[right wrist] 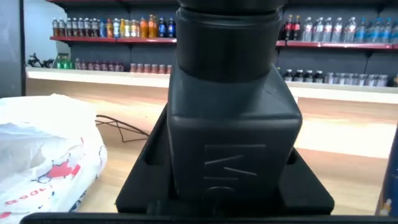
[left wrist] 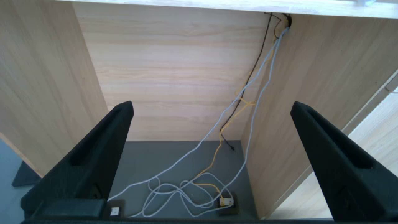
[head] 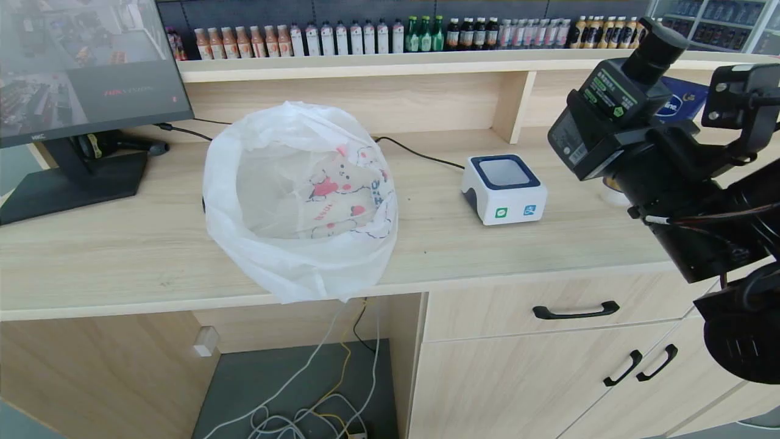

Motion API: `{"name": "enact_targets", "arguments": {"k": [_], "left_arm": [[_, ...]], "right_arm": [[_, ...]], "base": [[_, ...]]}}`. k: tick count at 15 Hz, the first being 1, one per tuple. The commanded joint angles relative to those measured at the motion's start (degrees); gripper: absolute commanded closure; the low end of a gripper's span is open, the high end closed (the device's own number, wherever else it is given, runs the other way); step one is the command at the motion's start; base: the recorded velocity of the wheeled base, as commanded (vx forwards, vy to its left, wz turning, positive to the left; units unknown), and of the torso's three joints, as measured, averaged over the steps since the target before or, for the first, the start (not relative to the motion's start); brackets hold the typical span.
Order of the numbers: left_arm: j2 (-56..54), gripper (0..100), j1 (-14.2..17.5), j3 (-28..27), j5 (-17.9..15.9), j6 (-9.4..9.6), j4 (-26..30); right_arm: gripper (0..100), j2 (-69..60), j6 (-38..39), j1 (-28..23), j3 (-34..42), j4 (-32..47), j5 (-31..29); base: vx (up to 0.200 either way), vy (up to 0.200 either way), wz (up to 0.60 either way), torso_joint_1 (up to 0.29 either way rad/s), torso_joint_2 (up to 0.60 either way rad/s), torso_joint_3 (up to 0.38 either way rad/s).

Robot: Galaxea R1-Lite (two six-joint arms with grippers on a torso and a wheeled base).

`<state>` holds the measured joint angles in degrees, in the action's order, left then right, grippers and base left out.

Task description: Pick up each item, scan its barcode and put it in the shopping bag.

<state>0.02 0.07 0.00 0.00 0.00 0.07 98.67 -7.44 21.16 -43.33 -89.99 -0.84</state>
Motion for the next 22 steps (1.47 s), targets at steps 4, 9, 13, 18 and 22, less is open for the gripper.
{"name": "enact_targets", "arguments": {"k": [4, 9, 13, 18, 22], "left_arm": [[0.0, 0, 0.0, 0.0, 0.0, 0.00, 0.0], [0.0, 0, 0.0, 0.0, 0.0, 0.00, 0.0], [0.0, 0, 0.0, 0.0, 0.0, 0.00, 0.0], [0.0, 0, 0.0, 0.0, 0.0, 0.00, 0.0], [0.0, 0, 0.0, 0.0, 0.0, 0.00, 0.0]], "right_arm": [[100, 8.0, -11.8, -3.5, -13.0, 0.0, 15.8], [100, 13.3, -23.8, -4.6, -16.9, 0.0, 21.4], [100, 14.9, -31.5, -4.4, -17.4, 0.0, 29.8], [100, 14.9, -35.2, -6.7, -17.2, 0.0, 37.2], [100, 16.3, -37.7, -8.2, -17.2, 0.0, 41.8]], "base": [[0.000, 0.000, 0.00, 0.000, 0.00, 0.000], [0.000, 0.000, 0.00, 0.000, 0.00, 0.000], [0.000, 0.000, 0.00, 0.000, 0.00, 0.000], [0.000, 0.000, 0.00, 0.000, 0.00, 0.000], [0.000, 0.000, 0.00, 0.000, 0.00, 0.000]]}}
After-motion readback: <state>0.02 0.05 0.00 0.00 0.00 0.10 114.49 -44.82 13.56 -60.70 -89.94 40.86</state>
